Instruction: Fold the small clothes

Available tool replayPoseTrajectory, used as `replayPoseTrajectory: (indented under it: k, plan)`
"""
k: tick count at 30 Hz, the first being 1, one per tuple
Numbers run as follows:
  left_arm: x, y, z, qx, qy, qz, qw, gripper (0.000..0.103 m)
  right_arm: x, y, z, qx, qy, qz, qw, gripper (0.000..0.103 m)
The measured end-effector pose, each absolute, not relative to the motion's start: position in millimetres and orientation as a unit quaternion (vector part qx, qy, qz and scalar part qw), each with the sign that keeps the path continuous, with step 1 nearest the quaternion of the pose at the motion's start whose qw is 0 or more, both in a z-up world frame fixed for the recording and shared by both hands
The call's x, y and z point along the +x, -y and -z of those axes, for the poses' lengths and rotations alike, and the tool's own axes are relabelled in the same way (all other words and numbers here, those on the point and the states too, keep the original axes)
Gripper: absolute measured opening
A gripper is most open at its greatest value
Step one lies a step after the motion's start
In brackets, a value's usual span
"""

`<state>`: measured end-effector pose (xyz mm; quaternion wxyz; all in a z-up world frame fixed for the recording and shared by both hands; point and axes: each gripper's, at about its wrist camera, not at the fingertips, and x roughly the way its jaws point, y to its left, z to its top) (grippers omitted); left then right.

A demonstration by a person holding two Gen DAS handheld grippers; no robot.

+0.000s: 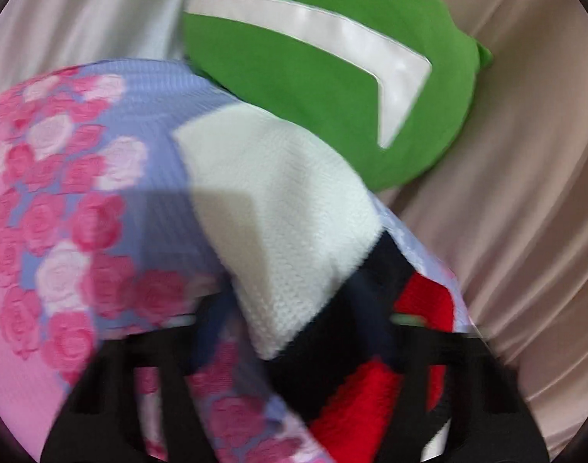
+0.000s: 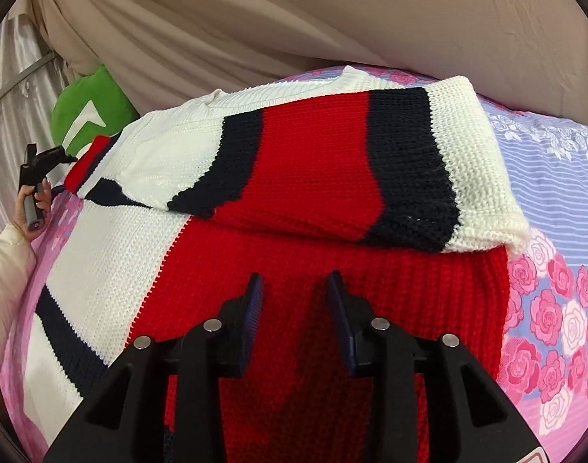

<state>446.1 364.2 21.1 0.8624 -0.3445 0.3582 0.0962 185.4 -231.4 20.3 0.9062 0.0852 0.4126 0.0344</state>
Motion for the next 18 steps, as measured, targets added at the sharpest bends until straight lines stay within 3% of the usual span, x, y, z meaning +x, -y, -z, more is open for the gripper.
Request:
replayPoseTrajectory:
  k: [1,6,10,13,16,18]
  plan:
    - [448,-358,-26,-0.339,-0.36,-0.096,0.864,0.013,186,231,-19,0.086,-0.412,-0.034,0.906,0.034]
    - [436,-279,-106,-0.247,-0.296,-0.059,0.921,0.009,182,231,-19,0.088,-0.409,-0.037,0.907,0.037]
    - [400,-150,-177,-0.14,-0.24,0.042,0.96,0.009,181,234,-20,0.098,-0.406,-0.04,0.908,0.038]
    - [365,-33,-194,-0.069,-0.227,0.137,0.962,0.01,180,236,-20,0.108,-0.401,-0.036,0.909,0.044]
    - [342,72,-164,-0.003,-0.26,0.203,0.944,0.016,179,239,-20,0.118,-0.397,-0.038,0.91,0.046]
    - [327,130,-122,0.041,-0.289,0.227,0.929,0.042,177,242,-22,0.125,-0.392,-0.039,0.911,0.049]
